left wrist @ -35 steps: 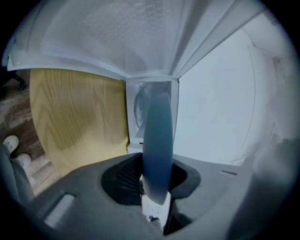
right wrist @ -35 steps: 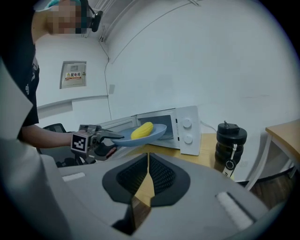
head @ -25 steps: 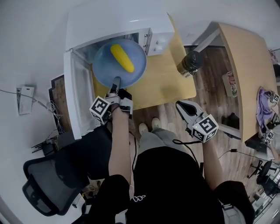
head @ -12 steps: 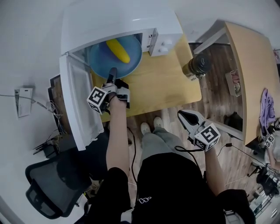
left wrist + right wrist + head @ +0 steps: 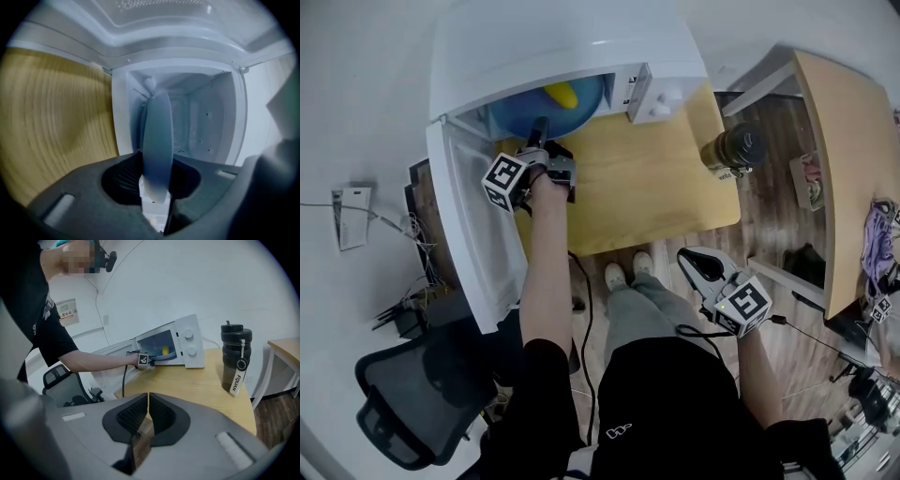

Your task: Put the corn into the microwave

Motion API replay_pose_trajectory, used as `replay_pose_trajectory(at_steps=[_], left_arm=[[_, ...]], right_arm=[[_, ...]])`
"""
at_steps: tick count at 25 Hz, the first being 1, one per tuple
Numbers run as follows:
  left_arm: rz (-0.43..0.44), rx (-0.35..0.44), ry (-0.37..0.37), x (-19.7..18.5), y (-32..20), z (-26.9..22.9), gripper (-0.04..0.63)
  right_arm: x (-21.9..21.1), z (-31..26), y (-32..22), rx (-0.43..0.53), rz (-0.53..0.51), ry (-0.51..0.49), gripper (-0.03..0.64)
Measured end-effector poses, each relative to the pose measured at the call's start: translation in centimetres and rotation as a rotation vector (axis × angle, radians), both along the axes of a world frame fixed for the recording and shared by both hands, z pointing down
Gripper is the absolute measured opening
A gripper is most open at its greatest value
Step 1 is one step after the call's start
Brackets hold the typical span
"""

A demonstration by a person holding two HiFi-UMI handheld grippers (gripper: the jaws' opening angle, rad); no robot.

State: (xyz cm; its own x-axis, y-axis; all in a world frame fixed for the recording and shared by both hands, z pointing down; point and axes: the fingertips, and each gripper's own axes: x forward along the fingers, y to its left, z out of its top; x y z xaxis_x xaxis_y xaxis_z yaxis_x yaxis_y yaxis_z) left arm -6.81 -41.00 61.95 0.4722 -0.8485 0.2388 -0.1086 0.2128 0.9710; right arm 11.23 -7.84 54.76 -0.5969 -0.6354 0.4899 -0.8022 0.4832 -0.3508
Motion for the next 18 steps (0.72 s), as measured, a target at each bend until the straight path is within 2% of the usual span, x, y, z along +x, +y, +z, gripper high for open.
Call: replay_pose_trajectory(at_steps=[5,12,14,16,18], left_arm=[[0.006,-0.012,-0.003,0.2,-1.9,0.3,0.098],[0.028,-0.022,-0.013,0.2,-2.0,0.1,0.099],[0.050,-0.006,-0.017,0.6,-1.8,-0.5,0.197],[0.081,0.006,-0.040,1.2,-1.2,-1.3,0.261],[0.110,0.002,-0.100,1.4,-0.2,-1.9,0.288]], right_arm=[[-0.8,0.0,0.2,-0.016,0.001,0.007,0.018],[-1.6,0.4,1.7,-0.018,-0.028,0.004,0.018],[-1.8,0.3,1.9,-0.006,-0.030,0.001,0.018],[-2.0,0.2,2.1,-0.003,-0.029,-0.001,0.018],[-2.3,0.1,2.4,0.002,-0.034,-0.006,0.018]])
